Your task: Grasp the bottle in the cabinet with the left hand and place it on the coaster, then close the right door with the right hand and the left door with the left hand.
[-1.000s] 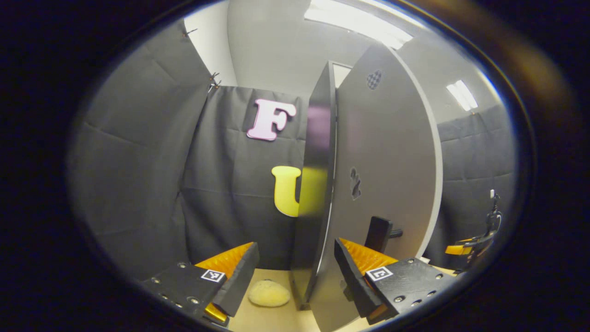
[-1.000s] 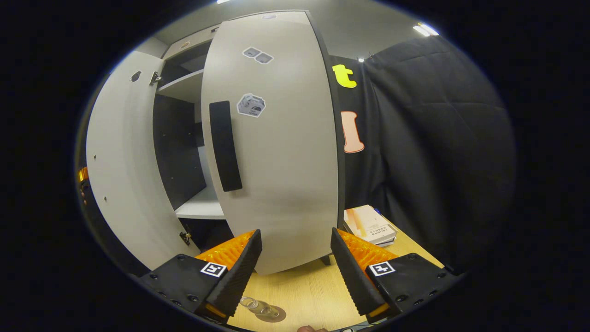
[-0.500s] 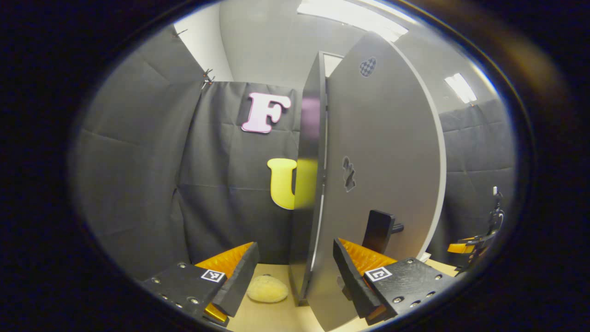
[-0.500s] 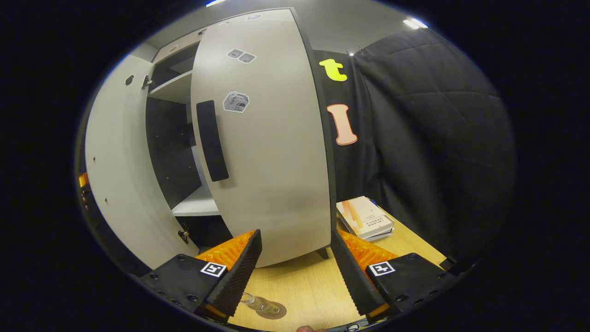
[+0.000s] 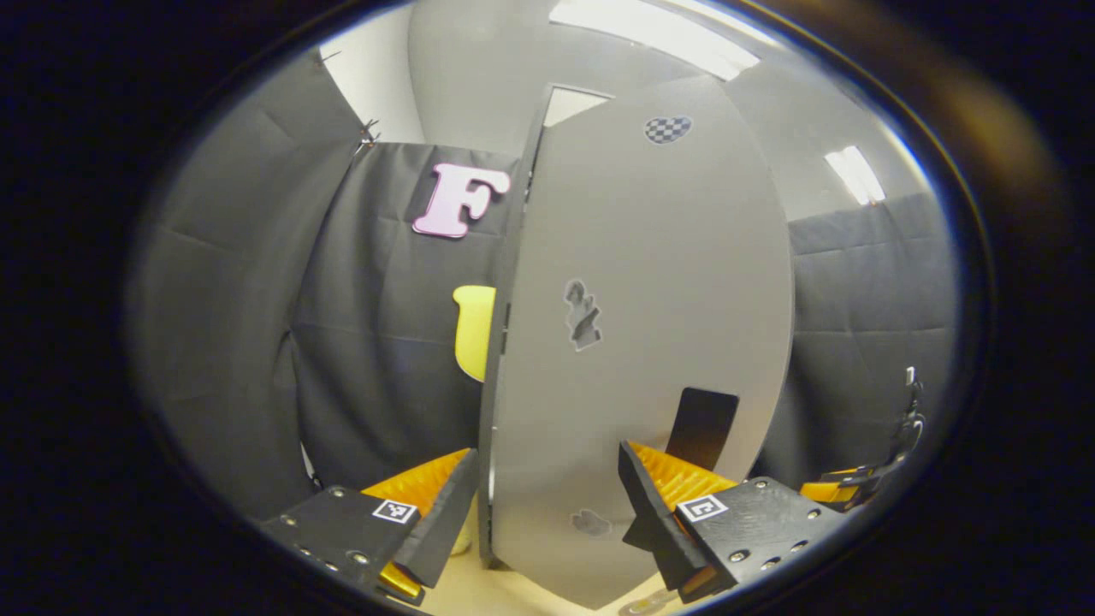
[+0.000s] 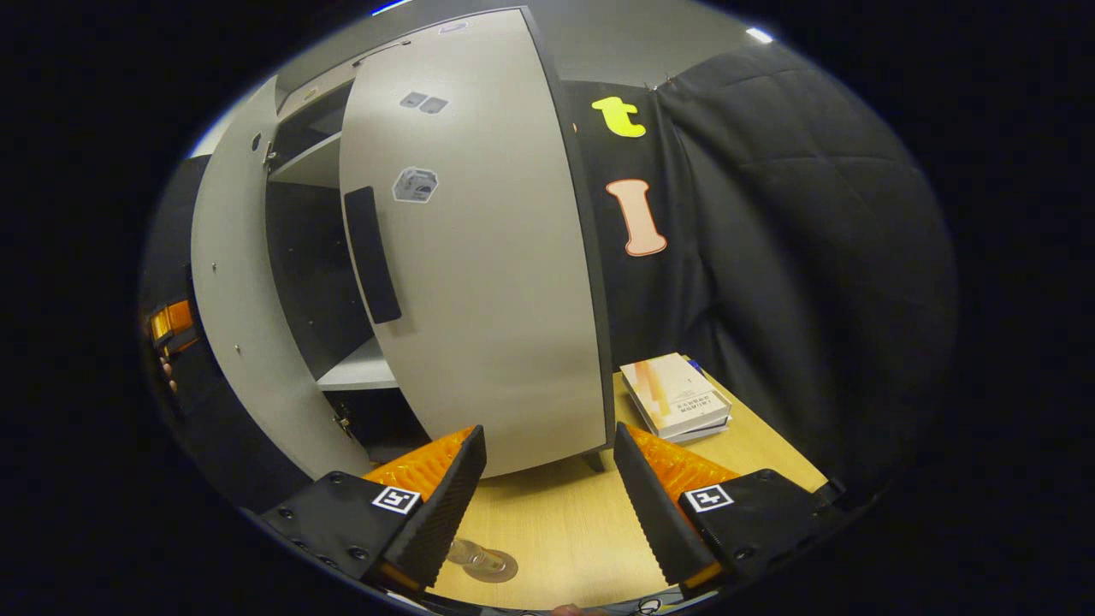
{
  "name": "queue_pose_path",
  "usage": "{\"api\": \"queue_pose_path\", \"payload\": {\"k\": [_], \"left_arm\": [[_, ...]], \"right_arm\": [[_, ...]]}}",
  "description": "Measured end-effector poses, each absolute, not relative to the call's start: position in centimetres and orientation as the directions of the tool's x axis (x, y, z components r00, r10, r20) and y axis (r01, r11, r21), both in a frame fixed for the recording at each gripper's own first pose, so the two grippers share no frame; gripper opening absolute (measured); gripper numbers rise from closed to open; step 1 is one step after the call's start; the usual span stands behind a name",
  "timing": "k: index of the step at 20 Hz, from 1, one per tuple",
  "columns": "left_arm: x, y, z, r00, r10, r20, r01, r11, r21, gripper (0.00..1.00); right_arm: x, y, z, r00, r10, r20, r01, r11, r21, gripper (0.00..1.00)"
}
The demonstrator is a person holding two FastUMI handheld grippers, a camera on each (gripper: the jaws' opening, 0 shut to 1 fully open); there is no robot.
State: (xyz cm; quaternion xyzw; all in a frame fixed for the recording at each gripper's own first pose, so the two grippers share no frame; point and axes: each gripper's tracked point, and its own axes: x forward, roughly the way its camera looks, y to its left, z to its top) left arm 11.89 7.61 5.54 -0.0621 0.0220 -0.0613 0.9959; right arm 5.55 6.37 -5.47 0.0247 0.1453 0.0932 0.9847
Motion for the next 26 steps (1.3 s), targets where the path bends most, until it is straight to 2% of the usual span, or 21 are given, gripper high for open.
{"api": "queue_pose_path", "payload": {"k": [1,5,6,8,9,11,13,14,18,21,22,24,26], "left_arm": [[12.4,6.3,5.3,0.99,-0.135,-0.04,0.129,0.982,-0.141,0.94],[13.1,3.9,5.5,0.994,-0.101,-0.038,0.092,0.979,-0.183,0.94],[12.4,3.6,5.5,0.995,-0.089,-0.035,0.081,0.978,-0.19,0.94],[11.2,3.6,5.8,0.998,-0.059,-0.034,0.051,0.981,-0.185,0.94],[10.6,3.7,6.0,0.999,-0.042,-0.035,0.035,0.984,-0.176,0.94],[9.2,3.8,6.4,0.999,-0.015,-0.038,0.009,0.988,-0.154,0.94],[7.9,3.5,6.4,0.999,0.001,-0.036,-0.006,0.99,-0.144,0.94],[7.5,3.3,6.3,0.999,0.006,-0.036,-0.011,0.989,-0.145,0.94],[4.5,2.8,6.8,0.998,0.05,-0.031,-0.053,0.989,-0.136,0.94],[2.5,0.7,6.8,0.999,0.01,-0.033,-0.015,0.99,-0.14,0.94],[1.9,0.6,7.0,0.999,0.011,-0.034,-0.015,0.991,-0.132,0.94],[0.3,0.4,7.4,0.999,0.041,-0.033,-0.044,0.996,-0.079,0.94],[-1.0,0.7,7.7,0.995,0.091,-0.038,-0.092,0.996,-0.02,0.94]], "right_arm": [[5.9,5.5,-4.9,0.943,0.188,-0.274,-0.174,0.982,0.076,0.96],[7.0,1.6,-3.4,0.957,0.163,-0.242,-0.148,0.986,0.08,0.92],[7.1,0.7,-3.2,0.959,0.159,-0.235,-0.142,0.986,0.088,0.96],[7.5,-1.1,-3.2,0.961,0.151,-0.232,-0.13,0.986,0.104,0.92],[7.7,-1.7,-3.2,0.96,0.152,-0.234,-0.129,0.986,0.109,0.96],[8.0,-2.5,-3.3,0.958,0.16,-0.237,-0.136,0.984,0.115,0.96],[8.2,-2.9,-2.9,0.955,0.184,-0.231,-0.162,0.98,0.112,0.92],[8.3,-2.9,-2.4,0.955,0.199,-0.218,-0.18,0.978,0.104,0.96],[9.1,-2.3,-0.4,0.948,0.269,-0.171,-0.26,0.963,0.072,0.96],[9.6,-1.5,0.9,0.929,0.333,-0.16,-0.33,0.943,0.047,0.96],[9.7,-1.3,1.2,0.924,0.348,-0.159,-0.347,0.937,0.039,0.92],[9.6,-1.2,2.2,0.917,0.373,-0.14,-0.374,0.927,0.023,0.96],[9.3,-1.0,3.0,0.915,0.385,-0.121,-0.388,0.922,0.004,0.92]]}}
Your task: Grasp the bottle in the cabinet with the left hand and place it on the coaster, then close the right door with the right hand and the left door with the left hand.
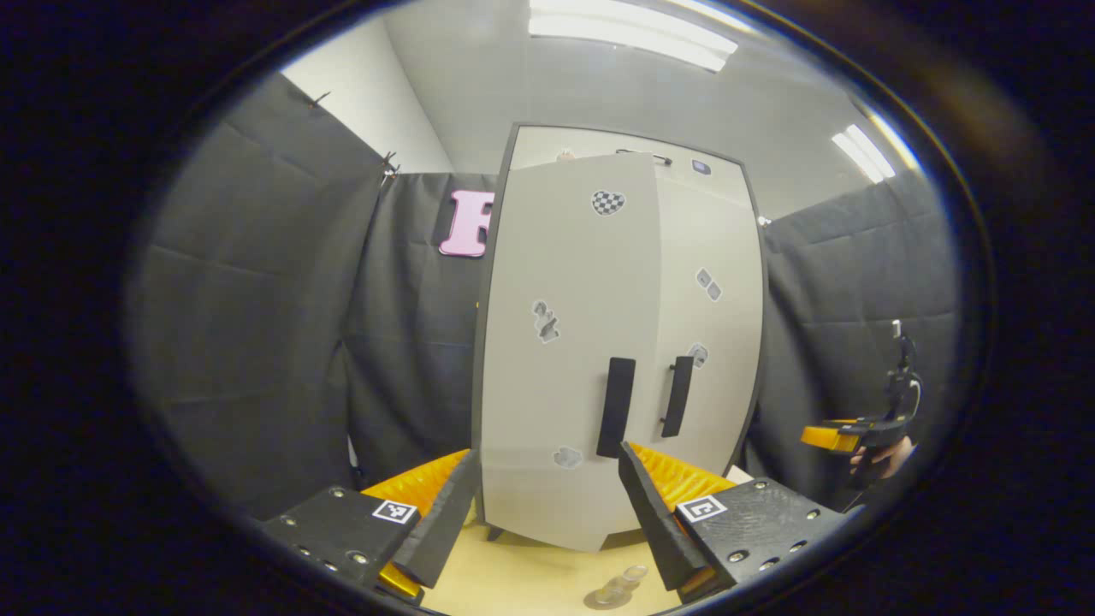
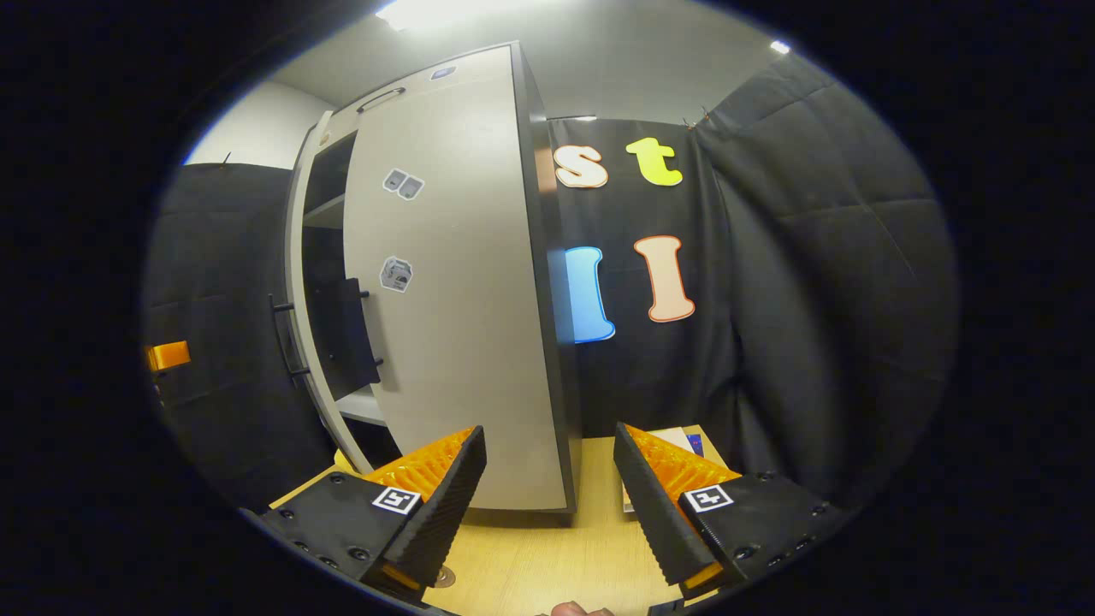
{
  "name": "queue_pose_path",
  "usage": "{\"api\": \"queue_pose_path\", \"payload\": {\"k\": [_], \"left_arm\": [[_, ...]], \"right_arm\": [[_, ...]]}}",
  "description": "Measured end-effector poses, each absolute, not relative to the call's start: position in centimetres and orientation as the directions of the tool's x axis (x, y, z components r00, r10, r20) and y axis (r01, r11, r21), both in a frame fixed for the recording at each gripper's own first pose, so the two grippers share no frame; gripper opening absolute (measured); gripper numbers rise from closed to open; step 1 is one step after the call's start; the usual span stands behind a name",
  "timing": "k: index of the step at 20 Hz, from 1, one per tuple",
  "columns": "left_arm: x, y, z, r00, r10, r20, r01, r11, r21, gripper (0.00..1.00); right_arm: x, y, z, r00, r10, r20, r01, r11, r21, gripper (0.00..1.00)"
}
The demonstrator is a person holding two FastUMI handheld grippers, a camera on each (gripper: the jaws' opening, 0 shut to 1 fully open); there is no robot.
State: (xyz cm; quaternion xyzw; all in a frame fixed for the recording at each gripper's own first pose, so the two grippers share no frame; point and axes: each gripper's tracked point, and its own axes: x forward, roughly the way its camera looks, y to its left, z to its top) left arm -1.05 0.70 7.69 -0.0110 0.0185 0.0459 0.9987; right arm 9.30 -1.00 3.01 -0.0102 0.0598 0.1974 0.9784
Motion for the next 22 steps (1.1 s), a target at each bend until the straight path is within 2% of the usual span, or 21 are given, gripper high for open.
{"api": "queue_pose_path", "payload": {"k": [1,4,7,9,10,11,18,20,21,22], "left_arm": [[-1.6,0.9,7.8,0.993,0.112,-0.041,-0.112,0.994,-0.002,0.94],[-2.5,0.9,7.7,0.988,0.142,-0.052,-0.142,0.99,0.019,0.94],[-2.9,0.9,7.6,0.989,0.129,-0.065,-0.127,0.991,0.033,0.94],[-3.2,1.1,7.7,0.992,0.113,-0.058,-0.112,0.993,0.023,0.94],[-3.5,1.4,7.6,0.992,0.117,-0.056,-0.116,0.993,0.022,0.94],[-3.8,1.8,7.4,0.99,0.127,-0.053,-0.126,0.992,0.019,0.94],[-4.8,4.1,5.8,0.987,0.153,-0.056,-0.15,0.988,0.043,0.94],[-5.2,5.0,5.4,0.984,0.165,-0.062,-0.161,0.985,0.055,0.94],[-5.5,5.4,5.2,0.983,0.169,-0.066,-0.165,0.985,0.06,0.94],[-5.8,5.6,4.9,0.983,0.17,-0.069,-0.166,0.984,0.066,0.94]], "right_arm": [[9.2,-1.0,3.3,0.915,0.386,-0.119,-0.389,0.921,-0.004,0.96],[8.7,-0.5,4.1,0.912,0.397,-0.102,-0.399,0.917,0.01,0.96],[8.2,0.3,4.0,0.911,0.401,-0.094,-0.4,0.916,0.027,0.96],[8.2,0.8,2.9,0.913,0.392,-0.114,-0.393,0.919,0.02,0.96],[8.3,0.9,2.3,0.913,0.389,-0.123,-0.39,0.921,0.015,0.92],[8.5,0.9,1.7,0.916,0.38,-0.127,-0.382,0.924,0.008,0.96],[8.4,1.3,-0.4,0.93,0.335,-0.153,-0.335,0.942,0.029,0.96],[7.9,1.5,-1.5,0.93,0.327,-0.168,-0.326,0.945,0.033,0.92],[7.7,1.7,-2.2,0.925,0.327,-0.192,-0.326,0.945,0.037,0.96],[7.5,2.2,-2.9,0.918,0.332,-0.219,-0.333,0.942,0.033,0.92]]}}
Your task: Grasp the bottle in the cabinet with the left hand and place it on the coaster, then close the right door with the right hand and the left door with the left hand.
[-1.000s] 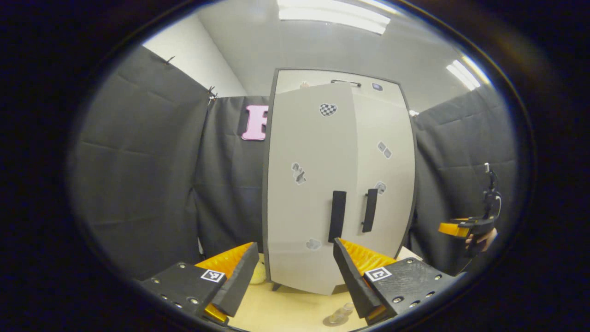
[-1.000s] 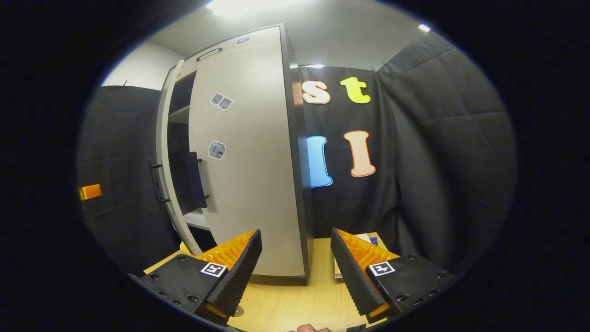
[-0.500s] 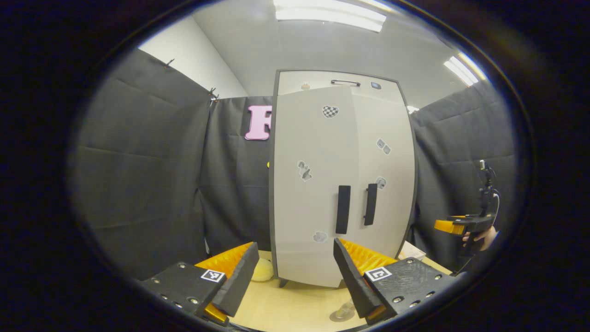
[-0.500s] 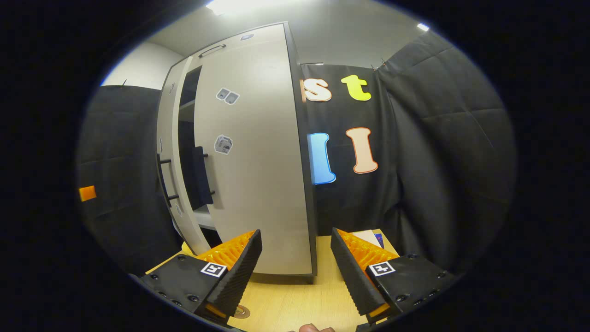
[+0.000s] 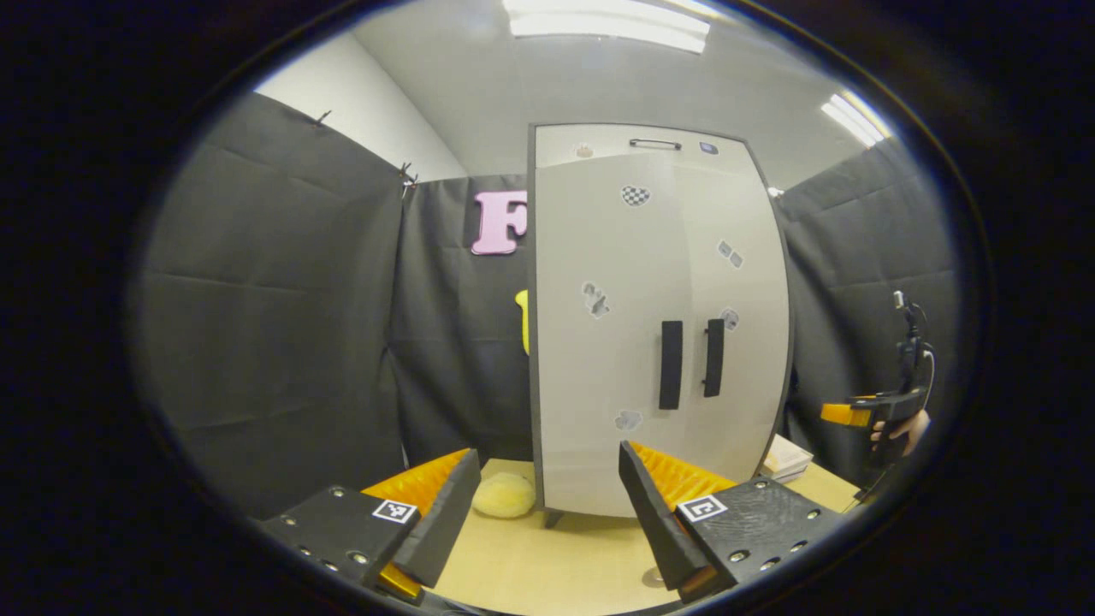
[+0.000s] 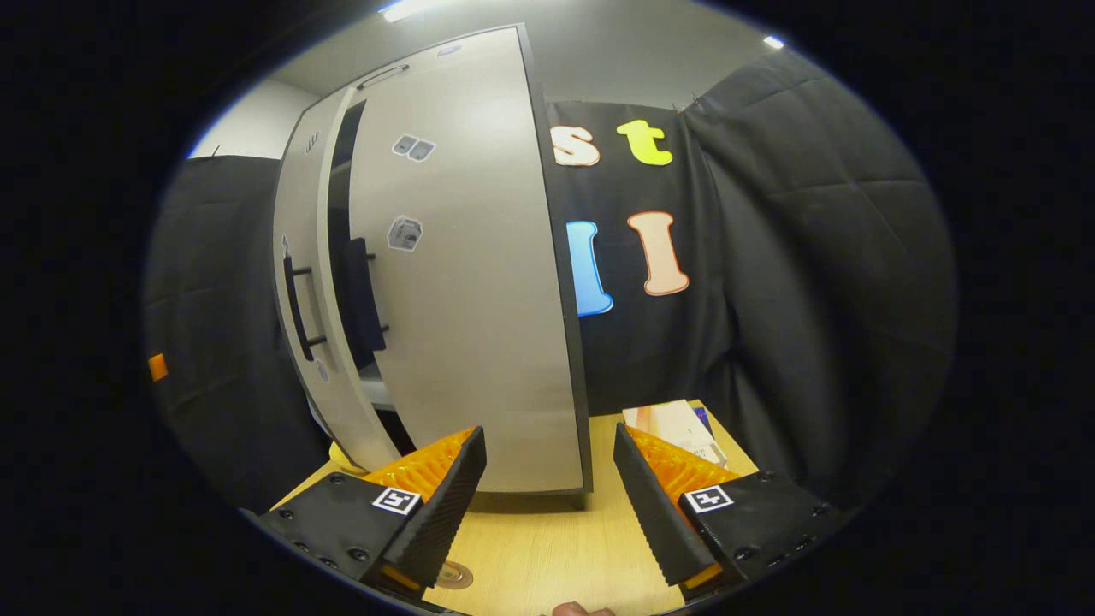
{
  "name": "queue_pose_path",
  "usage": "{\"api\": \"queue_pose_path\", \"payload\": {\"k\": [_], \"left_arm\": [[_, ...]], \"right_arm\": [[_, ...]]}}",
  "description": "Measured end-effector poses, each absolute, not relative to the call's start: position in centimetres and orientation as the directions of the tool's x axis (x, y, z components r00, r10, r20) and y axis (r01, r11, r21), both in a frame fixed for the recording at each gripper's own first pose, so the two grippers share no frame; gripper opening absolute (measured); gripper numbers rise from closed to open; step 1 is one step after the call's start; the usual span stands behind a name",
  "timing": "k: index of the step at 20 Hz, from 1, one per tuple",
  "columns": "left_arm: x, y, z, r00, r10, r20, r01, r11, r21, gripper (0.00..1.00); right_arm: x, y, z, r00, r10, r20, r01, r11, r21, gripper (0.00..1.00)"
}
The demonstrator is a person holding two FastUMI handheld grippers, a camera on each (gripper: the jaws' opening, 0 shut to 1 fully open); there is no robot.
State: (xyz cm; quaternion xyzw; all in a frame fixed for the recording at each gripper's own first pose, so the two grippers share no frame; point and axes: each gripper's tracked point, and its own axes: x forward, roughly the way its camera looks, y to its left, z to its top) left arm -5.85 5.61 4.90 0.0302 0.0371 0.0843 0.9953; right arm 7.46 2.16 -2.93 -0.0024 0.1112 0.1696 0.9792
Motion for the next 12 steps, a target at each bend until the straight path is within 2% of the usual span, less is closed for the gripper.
{"api": "queue_pose_path", "payload": {"k": [1,3,4,5,9,12], "left_arm": [[-6.4,6.0,4.6,0.982,0.173,-0.071,-0.168,0.983,0.073,0.94],[-7.3,6.6,4.0,0.982,0.174,-0.076,-0.169,0.983,0.074,0.94],[-7.4,7.0,3.6,0.982,0.174,-0.078,-0.169,0.983,0.067,0.94],[-7.5,7.5,3.2,0.981,0.174,-0.08,-0.17,0.984,0.058,0.94],[-7.8,8.9,2.9,0.981,0.184,-0.057,-0.182,0.982,0.045,0.94],[-7.8,9.7,3.1,0.981,0.194,-0.02,-0.193,0.981,0.014,0.94]], "right_arm": [[7.2,2.7,-3.4,0.909,0.337,-0.245,-0.342,0.939,0.023,0.96],[7.1,3.5,-3.6,0.902,0.337,-0.268,-0.348,0.937,0.007,0.96],[7.1,4.3,-3.4,0.902,0.342,-0.262,-0.352,0.936,0.009,0.92],[7.1,4.9,-3.1,0.904,0.347,-0.251,-0.356,0.934,0.011,0.96],[6.8,6.9,-2.2,0.912,0.357,-0.203,-0.366,0.93,-0.01,0.96],[5.8,7.5,-2.5,0.905,0.368,-0.212,-0.38,0.925,-0.019,0.96]]}}
